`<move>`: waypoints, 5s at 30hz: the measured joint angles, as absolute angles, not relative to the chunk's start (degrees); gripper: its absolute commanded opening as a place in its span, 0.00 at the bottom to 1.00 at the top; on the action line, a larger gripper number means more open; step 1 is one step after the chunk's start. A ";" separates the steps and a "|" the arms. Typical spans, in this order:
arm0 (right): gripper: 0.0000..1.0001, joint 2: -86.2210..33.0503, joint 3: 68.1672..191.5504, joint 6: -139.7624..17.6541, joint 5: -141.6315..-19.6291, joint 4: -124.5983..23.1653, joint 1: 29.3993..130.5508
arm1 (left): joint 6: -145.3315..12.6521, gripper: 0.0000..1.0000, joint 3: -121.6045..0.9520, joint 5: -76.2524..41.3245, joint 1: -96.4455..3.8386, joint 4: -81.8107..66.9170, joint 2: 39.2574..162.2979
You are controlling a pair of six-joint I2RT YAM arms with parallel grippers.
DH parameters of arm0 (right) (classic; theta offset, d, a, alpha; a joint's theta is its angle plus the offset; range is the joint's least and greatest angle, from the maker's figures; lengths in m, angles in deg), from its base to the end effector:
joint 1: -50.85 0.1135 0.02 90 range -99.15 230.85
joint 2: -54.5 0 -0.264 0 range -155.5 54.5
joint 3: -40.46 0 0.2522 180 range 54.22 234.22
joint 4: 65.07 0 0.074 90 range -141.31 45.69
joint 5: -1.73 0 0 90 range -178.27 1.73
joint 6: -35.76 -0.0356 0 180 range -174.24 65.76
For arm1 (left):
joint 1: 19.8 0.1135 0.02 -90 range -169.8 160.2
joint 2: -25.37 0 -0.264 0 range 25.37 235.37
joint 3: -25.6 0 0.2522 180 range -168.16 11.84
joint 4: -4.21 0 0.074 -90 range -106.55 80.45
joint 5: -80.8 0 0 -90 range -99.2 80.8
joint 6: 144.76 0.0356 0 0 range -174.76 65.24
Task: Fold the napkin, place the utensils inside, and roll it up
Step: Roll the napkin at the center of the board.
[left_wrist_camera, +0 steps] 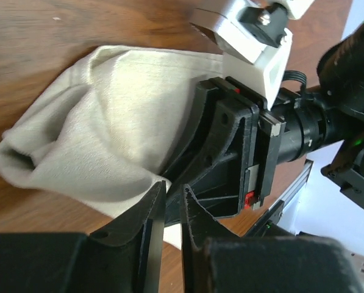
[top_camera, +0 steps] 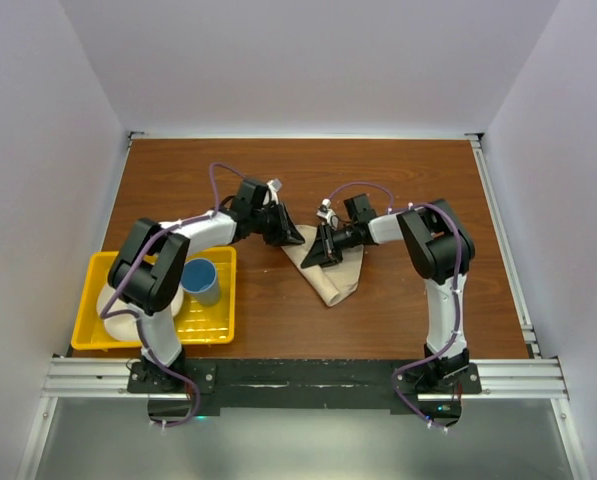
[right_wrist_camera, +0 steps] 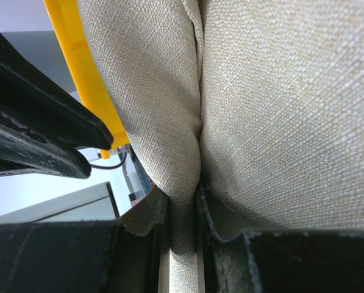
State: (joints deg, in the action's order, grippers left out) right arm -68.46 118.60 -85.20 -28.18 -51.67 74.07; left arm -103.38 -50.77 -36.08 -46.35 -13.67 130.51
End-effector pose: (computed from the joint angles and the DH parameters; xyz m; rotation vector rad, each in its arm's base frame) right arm 0.3470 0.1825 0.0792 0.2518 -2.6248 -1.6771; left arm 0.3351 -0.1854 0.1701 -0.2545 2.5917 -1.1194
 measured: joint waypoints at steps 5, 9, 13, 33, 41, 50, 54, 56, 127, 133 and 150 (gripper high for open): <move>0.12 -68.46 118.10 -85.09 -27.48 -51.39 73.59 | -104.71 0.16 -49.28 -36.43 -46.59 -6.83 132.98; 0.20 -67.70 118.10 -84.83 -28.68 -50.06 73.61 | -105.04 0.15 -47.58 -36.45 -46.55 -3.88 135.08; 0.28 -65.51 118.25 -83.84 -32.46 -46.30 73.81 | -105.15 0.14 -46.96 -36.99 -46.57 -0.45 136.96; 0.43 -46.52 120.88 -68.48 -62.47 -15.32 78.53 | -102.73 0.11 -47.68 -38.83 -46.57 1.96 139.37; 0.26 -41.55 109.42 -72.02 -70.47 -20.07 83.27 | -101.89 0.11 -49.50 -40.34 -46.66 -1.26 140.18; 0.62 -35.54 110.54 -71.17 -83.04 -16.05 88.13 | -99.12 0.11 -53.50 -40.40 -46.70 -8.88 140.92; 0.66 -34.98 115.44 -67.61 -85.72 -15.08 90.94 | -98.86 0.11 -54.50 -40.56 -46.68 -10.79 141.29; 0.67 -36.37 119.06 -65.97 -87.34 -15.35 92.65 | -98.77 0.11 -55.01 -40.62 -46.68 -11.53 141.51; 0.33 -57.82 116.31 -72.09 -40.59 -35.70 72.32 | -101.35 0.14 -57.41 -39.99 -46.46 -11.42 143.45; 0.47 -52.37 117.62 -67.26 -51.85 -26.78 75.08 | -99.97 0.13 -56.84 -40.86 -46.44 -9.82 143.76; 0.31 -37.23 105.42 -70.12 -70.93 -18.97 80.19 | -99.07 0.12 -56.12 -42.26 -46.13 -8.40 143.85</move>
